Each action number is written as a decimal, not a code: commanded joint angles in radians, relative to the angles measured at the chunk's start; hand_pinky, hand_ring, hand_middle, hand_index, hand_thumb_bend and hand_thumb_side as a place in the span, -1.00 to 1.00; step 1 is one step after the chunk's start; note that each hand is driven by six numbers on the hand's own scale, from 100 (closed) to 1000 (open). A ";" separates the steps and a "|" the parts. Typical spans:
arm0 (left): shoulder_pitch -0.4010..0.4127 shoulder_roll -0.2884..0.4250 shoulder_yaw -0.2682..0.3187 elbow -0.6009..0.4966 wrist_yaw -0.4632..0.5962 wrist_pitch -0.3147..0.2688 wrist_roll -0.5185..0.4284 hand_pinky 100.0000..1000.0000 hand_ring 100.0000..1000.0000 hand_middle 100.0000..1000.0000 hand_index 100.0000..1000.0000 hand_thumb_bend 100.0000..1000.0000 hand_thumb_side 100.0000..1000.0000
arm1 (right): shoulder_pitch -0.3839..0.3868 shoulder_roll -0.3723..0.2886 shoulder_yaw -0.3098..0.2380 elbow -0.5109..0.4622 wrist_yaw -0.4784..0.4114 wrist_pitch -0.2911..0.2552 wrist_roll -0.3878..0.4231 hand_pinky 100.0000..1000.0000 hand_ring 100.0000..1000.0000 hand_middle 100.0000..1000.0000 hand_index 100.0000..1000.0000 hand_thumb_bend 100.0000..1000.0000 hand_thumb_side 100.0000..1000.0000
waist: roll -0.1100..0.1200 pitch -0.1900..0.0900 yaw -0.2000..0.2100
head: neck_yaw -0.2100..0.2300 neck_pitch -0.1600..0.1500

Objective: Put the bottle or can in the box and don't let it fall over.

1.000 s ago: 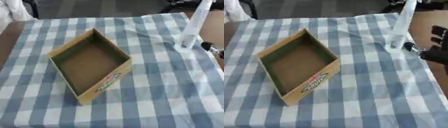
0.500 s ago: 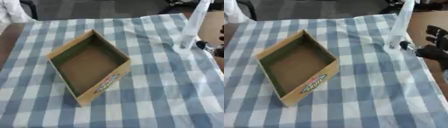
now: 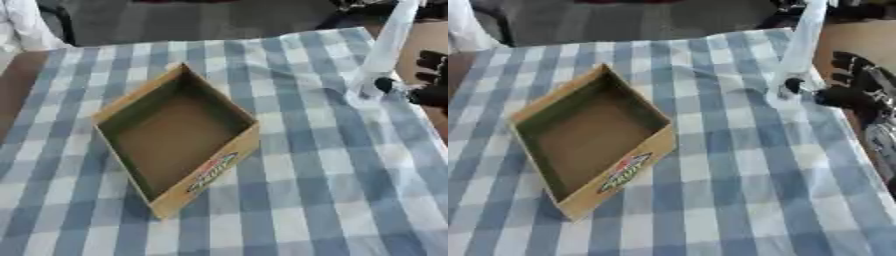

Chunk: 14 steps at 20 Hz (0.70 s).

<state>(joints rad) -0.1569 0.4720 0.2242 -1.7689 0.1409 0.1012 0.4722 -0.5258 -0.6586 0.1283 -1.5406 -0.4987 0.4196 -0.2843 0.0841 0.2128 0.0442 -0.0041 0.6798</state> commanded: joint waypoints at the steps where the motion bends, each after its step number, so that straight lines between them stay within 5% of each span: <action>1: -0.008 0.015 0.005 -0.008 0.004 -0.002 -0.003 0.82 0.72 0.52 0.55 0.03 -0.68 | -0.047 -0.014 0.000 0.061 -0.007 -0.023 0.017 1.00 1.00 0.92 0.92 0.12 -1.00 | 0.001 -0.007 0.002 | -0.005 -0.019; 14: -0.015 0.004 0.001 -0.008 0.007 -0.003 -0.008 0.82 0.73 0.52 0.54 0.02 -0.66 | -0.121 0.007 -0.007 0.142 -0.034 -0.098 0.037 1.00 1.00 0.91 0.92 0.13 -1.00 | 0.012 0.024 0.014 | -0.017 -0.040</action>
<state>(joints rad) -0.1617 0.4554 0.2226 -1.7687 0.1456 0.0991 0.4680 -0.6274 -0.6377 0.1292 -1.3946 -0.5251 0.3251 -0.2468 0.0970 0.2488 0.0574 -0.0162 0.6527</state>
